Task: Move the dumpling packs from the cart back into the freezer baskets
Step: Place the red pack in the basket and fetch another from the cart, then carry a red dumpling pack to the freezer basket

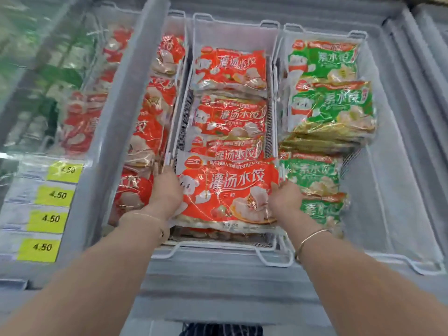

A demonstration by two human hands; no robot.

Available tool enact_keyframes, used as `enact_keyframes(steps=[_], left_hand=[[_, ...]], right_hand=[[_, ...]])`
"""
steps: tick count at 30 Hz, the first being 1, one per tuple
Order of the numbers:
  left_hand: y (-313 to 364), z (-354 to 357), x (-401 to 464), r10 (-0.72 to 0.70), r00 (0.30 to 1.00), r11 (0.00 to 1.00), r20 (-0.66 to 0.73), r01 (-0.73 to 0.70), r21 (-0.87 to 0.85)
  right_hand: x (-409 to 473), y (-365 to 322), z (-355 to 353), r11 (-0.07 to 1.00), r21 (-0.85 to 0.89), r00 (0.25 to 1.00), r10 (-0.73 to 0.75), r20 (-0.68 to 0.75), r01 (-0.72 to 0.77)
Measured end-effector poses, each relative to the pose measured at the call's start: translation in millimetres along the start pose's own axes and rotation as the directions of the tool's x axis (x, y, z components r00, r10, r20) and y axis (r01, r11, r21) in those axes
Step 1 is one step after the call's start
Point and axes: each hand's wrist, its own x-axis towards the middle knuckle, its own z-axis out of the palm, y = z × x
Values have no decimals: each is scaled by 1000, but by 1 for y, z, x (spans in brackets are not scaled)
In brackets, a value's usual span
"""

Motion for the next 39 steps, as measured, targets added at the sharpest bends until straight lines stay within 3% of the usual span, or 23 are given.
enact_keyframes(steps=[9,14,19,23,27,32,39], left_hand=[[-14,33,5,-7,997,986,78,-7,169],[-18,45,0,-51,986,955,160,1,295],[-22,56,10,-26,979,963,205,-30,267],[-25,59,14,6,970,965,244,-70,254],[-23,45,8,30,971,959,239,-96,268],[-2,10,-3,115,973,924,201,-179,338],[72,-47,-32,330,940,927,88,-340,157]], right_hand=[[17,26,36,990,-109,992,102,78,-94],[16,28,44,976,-204,989,99,111,-75],[19,27,52,944,-330,969,79,236,3],[20,27,54,934,-356,964,65,257,31],[17,26,48,944,-329,973,60,224,18],[6,14,19,961,-276,996,7,85,17],[-23,-15,-66,991,-70,992,-120,-39,117]])
